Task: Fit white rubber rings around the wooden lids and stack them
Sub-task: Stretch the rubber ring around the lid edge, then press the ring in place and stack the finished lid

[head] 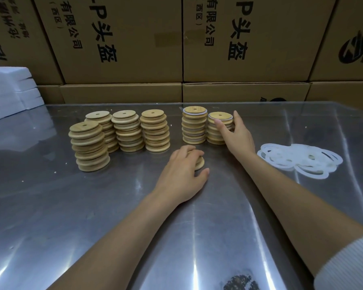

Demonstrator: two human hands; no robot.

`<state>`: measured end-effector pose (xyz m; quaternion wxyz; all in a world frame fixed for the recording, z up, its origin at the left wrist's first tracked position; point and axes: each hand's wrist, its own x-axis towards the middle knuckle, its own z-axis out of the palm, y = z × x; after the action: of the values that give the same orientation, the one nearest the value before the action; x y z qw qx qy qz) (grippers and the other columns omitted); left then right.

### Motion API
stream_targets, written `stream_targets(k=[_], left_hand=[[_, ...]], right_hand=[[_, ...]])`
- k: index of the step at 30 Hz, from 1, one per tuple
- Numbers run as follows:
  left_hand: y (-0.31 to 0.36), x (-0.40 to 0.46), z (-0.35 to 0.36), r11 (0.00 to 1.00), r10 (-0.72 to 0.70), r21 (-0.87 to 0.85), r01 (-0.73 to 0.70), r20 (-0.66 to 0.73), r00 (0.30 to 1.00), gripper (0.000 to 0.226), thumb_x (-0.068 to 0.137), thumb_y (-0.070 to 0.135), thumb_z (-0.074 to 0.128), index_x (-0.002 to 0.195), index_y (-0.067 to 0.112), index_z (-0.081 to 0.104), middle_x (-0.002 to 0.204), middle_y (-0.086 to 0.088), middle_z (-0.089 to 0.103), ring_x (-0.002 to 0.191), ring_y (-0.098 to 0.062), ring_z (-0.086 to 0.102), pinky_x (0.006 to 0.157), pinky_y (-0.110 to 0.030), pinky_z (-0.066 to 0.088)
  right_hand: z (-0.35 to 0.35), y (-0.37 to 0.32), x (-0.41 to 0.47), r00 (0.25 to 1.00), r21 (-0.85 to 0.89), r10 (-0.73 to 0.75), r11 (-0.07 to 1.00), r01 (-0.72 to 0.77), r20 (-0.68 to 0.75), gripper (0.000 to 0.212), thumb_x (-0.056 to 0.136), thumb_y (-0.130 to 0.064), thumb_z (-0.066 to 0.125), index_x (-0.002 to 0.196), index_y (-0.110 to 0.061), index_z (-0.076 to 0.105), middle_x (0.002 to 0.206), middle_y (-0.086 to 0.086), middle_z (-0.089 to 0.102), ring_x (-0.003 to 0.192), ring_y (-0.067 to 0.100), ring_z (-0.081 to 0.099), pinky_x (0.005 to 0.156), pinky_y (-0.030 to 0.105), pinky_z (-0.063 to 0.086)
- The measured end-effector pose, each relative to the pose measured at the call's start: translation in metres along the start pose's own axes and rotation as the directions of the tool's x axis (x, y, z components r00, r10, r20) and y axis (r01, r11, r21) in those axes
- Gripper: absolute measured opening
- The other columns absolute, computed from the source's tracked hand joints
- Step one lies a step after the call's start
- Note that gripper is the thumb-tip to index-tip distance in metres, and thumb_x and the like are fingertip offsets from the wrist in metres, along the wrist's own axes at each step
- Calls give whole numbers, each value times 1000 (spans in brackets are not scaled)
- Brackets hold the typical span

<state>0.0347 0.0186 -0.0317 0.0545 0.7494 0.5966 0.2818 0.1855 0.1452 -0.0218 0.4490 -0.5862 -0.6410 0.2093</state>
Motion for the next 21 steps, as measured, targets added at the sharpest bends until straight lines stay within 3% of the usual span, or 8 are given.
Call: stream_targets(k=[5, 13, 19, 21], left_hand=[[-4, 2, 1, 1000, -25, 7, 25, -6, 1000, 55, 92, 39, 55, 141, 20, 41, 147, -1, 31, 136, -20, 25, 110, -29, 23], [-3, 0, -4, 998, -36, -50, 38, 35, 999, 54, 92, 38, 54, 141, 19, 41, 142, 2, 40, 130, -19, 39, 106, -34, 35], [0, -2, -6, 993, 56, -108, -55, 12, 998, 43, 92, 33, 57, 133, 20, 50, 132, 5, 49, 119, -13, 48, 100, -33, 40], [0, -1, -6, 988, 88, -130, -86, 9, 996, 40, 92, 33, 57, 130, 21, 53, 129, 7, 51, 117, -11, 49, 99, -34, 42]], right_hand=[[-5, -1, -7, 995, 101, 63, 993, -55, -81, 82, 88, -64, 46, 150, -19, 18, 148, -5, 41, 135, 19, 38, 104, 40, 33], [-24, -1, -39, 969, -23, 42, 999, -49, -244, 37, 99, -37, 38, 129, -17, 47, 127, -1, 56, 118, 21, 50, 83, 31, 33], [-48, 7, -68, 986, -71, 9, 997, -21, -165, 26, 96, -17, 42, 120, -15, 54, 123, 2, 59, 116, 21, 51, 88, 31, 38], [-55, 9, -75, 990, -170, -8, 985, -17, -144, 30, 93, -12, 43, 121, -14, 55, 125, 3, 57, 118, 23, 49, 89, 33, 39]])
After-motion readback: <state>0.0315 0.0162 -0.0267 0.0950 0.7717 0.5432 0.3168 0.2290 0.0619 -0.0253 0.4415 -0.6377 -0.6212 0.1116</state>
